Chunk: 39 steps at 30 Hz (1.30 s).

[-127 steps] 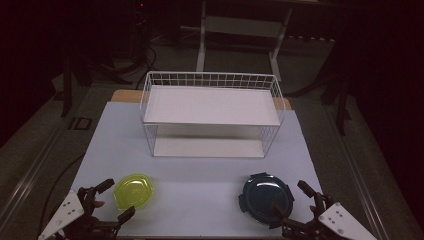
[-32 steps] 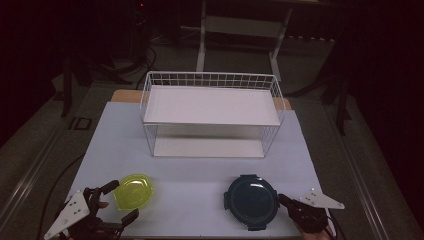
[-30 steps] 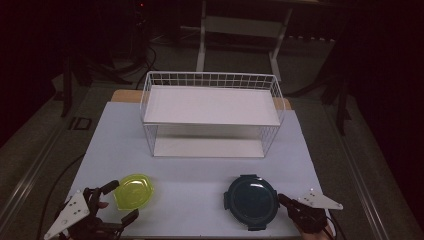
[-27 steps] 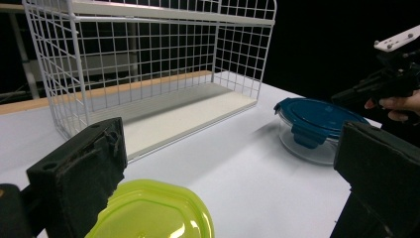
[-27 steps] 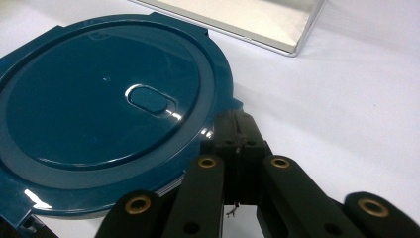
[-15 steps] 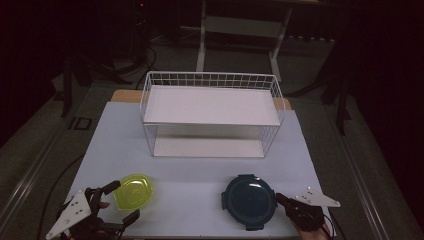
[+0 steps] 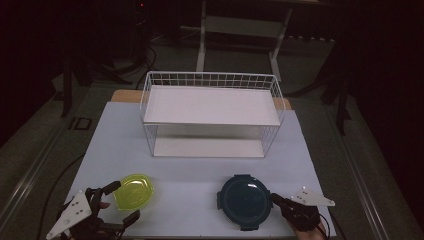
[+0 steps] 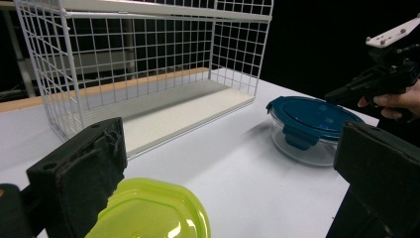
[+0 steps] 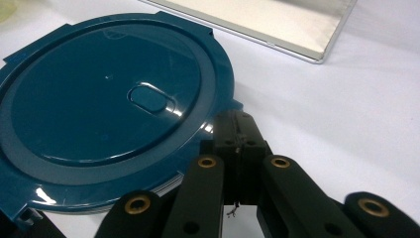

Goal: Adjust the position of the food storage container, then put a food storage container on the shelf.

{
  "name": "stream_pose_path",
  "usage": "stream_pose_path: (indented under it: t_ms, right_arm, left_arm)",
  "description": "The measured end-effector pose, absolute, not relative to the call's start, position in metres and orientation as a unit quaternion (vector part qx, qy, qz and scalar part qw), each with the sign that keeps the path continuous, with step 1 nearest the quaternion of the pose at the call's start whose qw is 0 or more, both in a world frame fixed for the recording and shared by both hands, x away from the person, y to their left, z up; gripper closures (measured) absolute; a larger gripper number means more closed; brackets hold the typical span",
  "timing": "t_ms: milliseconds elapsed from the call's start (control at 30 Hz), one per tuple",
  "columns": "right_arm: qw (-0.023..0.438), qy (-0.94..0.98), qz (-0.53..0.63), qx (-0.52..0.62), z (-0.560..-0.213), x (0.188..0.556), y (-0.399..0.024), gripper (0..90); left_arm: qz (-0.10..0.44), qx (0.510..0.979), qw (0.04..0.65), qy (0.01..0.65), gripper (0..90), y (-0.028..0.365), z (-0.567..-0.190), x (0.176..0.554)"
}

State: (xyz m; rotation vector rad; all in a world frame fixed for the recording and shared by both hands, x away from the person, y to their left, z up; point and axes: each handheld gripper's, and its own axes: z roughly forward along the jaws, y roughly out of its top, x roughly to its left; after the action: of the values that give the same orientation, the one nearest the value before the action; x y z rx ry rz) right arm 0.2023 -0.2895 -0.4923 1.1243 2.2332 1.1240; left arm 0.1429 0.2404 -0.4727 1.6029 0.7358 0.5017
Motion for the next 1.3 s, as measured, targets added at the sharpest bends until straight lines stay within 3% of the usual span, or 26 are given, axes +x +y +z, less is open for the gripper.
stream_pose_path:
  t_ms: [333,600,767,1100,1200,1300]
  right_arm:
    - [0.210,0.785,0.428,0.396,-0.477,0.196,-0.294,71.2]
    - [0.209,0.774,0.471,0.368,-0.459,0.186,-0.289,30.5]
    - [0.196,0.774,0.495,0.343,-0.448,0.183,-0.287,13.9]
    - [0.235,0.770,0.501,0.318,-0.426,0.176,-0.286,14.7]
    - [0.212,0.772,0.508,0.317,-0.422,0.177,-0.287,16.7]
    - [0.219,0.772,0.499,0.328,-0.419,0.176,-0.287,19.2]
  left_arm:
    - [0.214,0.697,0.605,0.318,0.0,0.238,-0.472,0.143]
    - [0.209,0.708,0.603,0.302,0.0,0.225,-0.457,0.141]
    - [0.192,0.718,0.607,0.281,0.0,0.208,-0.441,0.140]
    - [0.131,0.728,0.619,0.265,0.0,0.174,-0.420,0.153]
    - [0.119,0.729,0.622,0.260,0.0,0.163,-0.415,0.160]
    - [0.112,0.732,0.622,0.255,0.0,0.151,-0.413,0.166]
